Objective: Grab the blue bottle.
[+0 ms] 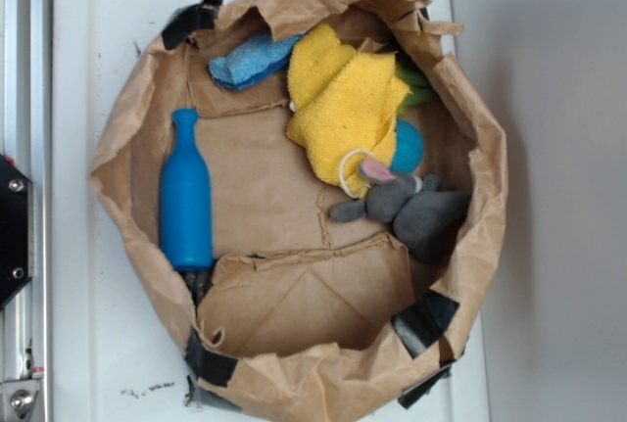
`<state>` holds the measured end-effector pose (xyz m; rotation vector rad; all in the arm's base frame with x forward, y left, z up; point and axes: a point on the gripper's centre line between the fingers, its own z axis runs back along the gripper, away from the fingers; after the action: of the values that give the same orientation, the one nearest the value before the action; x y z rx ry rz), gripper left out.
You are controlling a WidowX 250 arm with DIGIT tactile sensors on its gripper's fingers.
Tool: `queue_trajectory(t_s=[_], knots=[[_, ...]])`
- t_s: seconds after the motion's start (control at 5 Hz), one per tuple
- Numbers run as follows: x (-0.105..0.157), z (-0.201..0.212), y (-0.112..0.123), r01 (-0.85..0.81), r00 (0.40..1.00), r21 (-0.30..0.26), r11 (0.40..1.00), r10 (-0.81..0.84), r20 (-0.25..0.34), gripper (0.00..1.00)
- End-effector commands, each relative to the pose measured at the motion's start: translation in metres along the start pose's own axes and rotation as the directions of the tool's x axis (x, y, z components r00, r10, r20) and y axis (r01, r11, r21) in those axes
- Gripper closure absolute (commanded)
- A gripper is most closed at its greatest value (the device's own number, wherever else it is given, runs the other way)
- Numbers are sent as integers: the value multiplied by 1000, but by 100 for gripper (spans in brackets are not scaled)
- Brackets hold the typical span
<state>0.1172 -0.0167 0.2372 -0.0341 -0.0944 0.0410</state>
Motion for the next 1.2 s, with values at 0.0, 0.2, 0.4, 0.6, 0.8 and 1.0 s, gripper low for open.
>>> queue_trajectory(t_s=[0.0, 0.2, 0.4, 0.6, 0.8, 1.0], knots=[[0, 0, 0, 0, 1000, 0, 1000, 0, 0, 0], [42, -2, -6, -72, 996, -7, 997, 73, 54, 0], [69, -7, -10, -52, 996, -18, 998, 53, 73, 0], [92, -9, -7, -38, 996, -52, 998, 42, 78, 0], [109, -16, 2, -82, 993, -49, 995, 86, 75, 0], [115, -20, 9, -119, 990, -48, 992, 122, 66, 0]])
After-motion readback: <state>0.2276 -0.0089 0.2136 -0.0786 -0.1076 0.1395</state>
